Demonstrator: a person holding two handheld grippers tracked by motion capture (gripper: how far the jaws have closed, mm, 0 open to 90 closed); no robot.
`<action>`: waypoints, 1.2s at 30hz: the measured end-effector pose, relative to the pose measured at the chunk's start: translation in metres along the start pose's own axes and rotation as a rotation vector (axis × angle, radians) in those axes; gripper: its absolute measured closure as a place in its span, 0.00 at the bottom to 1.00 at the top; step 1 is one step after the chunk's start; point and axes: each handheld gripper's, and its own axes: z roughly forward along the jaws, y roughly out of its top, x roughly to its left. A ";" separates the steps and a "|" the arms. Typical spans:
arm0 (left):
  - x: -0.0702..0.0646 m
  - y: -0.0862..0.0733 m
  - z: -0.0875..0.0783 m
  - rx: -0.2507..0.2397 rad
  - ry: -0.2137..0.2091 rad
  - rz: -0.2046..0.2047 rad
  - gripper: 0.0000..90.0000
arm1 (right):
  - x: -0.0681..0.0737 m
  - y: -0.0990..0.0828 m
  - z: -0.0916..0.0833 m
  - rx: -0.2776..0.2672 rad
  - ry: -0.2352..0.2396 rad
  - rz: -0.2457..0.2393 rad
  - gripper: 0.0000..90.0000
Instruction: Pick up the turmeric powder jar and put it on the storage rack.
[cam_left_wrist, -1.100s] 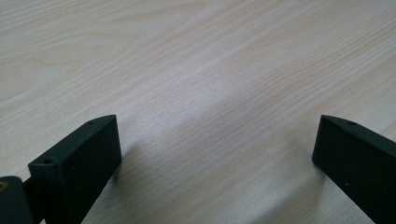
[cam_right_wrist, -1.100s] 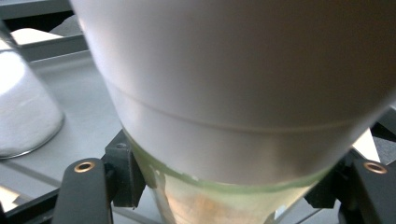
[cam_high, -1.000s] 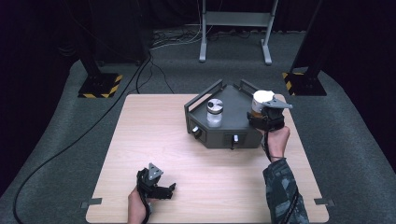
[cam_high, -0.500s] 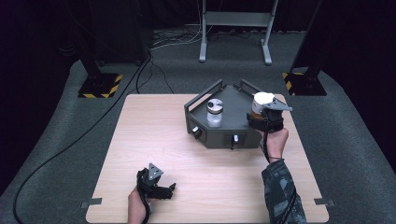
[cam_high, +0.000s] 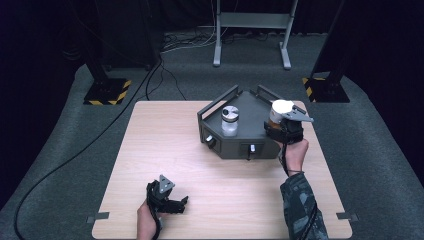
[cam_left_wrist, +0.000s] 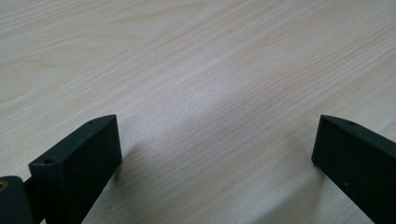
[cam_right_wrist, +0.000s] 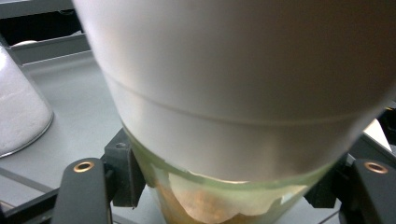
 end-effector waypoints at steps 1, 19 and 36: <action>0.000 0.000 0.000 0.000 0.000 0.000 0.01 | 0.000 0.000 0.000 0.001 0.000 -0.001 0.33; 0.001 0.000 0.000 0.003 -0.003 -0.001 0.01 | 0.007 0.005 -0.011 0.019 -0.008 -0.014 0.00; 0.000 0.000 0.000 0.003 -0.001 0.001 0.01 | 0.015 -0.045 -0.073 0.063 0.019 -0.043 0.00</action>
